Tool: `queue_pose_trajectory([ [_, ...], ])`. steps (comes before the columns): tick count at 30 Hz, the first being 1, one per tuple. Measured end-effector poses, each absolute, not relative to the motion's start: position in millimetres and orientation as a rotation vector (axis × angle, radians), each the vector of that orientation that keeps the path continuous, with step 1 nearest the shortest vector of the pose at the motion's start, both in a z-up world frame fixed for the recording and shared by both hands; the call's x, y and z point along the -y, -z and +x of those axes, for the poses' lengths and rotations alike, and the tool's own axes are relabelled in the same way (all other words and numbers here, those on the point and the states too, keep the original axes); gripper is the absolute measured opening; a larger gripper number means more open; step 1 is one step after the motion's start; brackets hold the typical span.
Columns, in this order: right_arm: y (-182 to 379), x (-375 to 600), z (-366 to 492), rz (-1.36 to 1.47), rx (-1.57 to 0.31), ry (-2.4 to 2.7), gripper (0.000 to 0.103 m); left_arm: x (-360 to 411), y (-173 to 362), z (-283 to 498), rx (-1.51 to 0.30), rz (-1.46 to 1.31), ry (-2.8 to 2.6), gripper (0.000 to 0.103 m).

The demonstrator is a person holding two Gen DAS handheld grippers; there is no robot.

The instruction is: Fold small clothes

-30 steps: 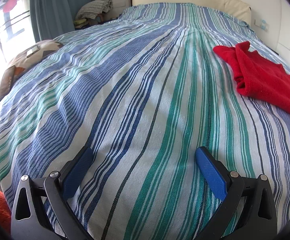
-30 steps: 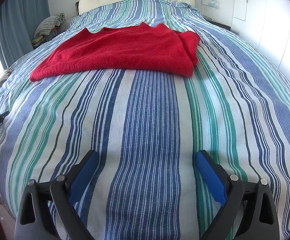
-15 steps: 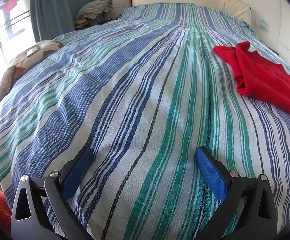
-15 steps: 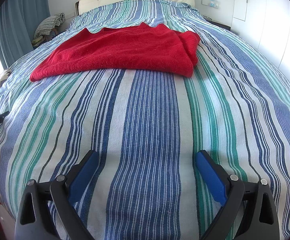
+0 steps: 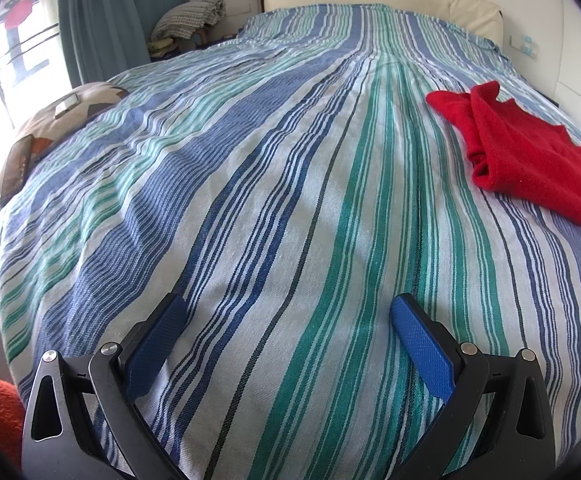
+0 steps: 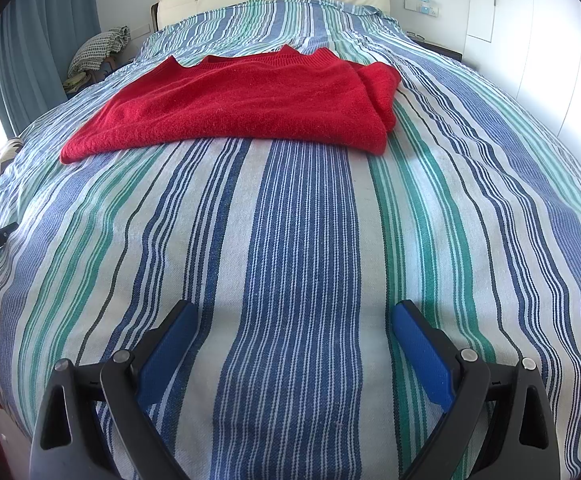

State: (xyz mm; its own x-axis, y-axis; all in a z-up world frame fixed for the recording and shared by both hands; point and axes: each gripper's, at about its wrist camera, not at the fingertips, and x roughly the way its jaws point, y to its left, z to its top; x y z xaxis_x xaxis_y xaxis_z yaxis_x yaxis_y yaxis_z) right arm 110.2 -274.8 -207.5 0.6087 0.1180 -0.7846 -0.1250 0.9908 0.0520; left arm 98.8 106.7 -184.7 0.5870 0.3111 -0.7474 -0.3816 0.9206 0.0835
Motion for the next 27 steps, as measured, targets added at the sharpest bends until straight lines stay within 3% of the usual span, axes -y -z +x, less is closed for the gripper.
queue_pose_trajectory([
  [4, 184, 289, 123, 0.065, -0.960, -0.192, 0.094, -115, 146, 99, -0.934, -0.207, -0.288, 0.101],
  [10, 131, 374, 193, 0.364, -0.880, -0.132, 0.093, -126, 90, 75, -0.778, -0.310, -0.229, 0.102],
  [15, 129, 402, 265, 0.554, -0.900, -0.135, 0.081, -115, 107, 59, -0.724, -0.263, -0.243, 0.102],
  [18, 146, 397, 301, 0.581, -0.954, -0.124, 0.077, -111, 124, 70, -0.819, -0.248, -0.212, 0.102],
  [22, 185, 370, 328, 0.580, -1.080, -0.151, 0.073, -101, 125, 71, -0.804, -0.208, -0.203, 0.102],
  [23, 191, 363, 331, 0.551, -1.101, -0.142, 0.061, -101, 126, 73, -0.810, -0.204, -0.200, 0.102],
  [24, 191, 358, 331, 0.509, -1.095, -0.129, 0.034, -102, 128, 74, -0.818, -0.210, -0.197, 0.102],
  [25, 188, 354, 331, 0.478, -1.077, -0.113, 0.015, -103, 130, 75, -0.826, -0.224, -0.195, 0.102],
  [26, 182, 352, 331, 0.479, -1.054, -0.100, 0.009, -105, 131, 76, -0.832, -0.241, -0.193, 0.102],
  [27, 174, 350, 329, 0.488, -1.032, -0.088, 0.009, -108, 133, 77, -0.840, -0.263, -0.189, 0.102],
])
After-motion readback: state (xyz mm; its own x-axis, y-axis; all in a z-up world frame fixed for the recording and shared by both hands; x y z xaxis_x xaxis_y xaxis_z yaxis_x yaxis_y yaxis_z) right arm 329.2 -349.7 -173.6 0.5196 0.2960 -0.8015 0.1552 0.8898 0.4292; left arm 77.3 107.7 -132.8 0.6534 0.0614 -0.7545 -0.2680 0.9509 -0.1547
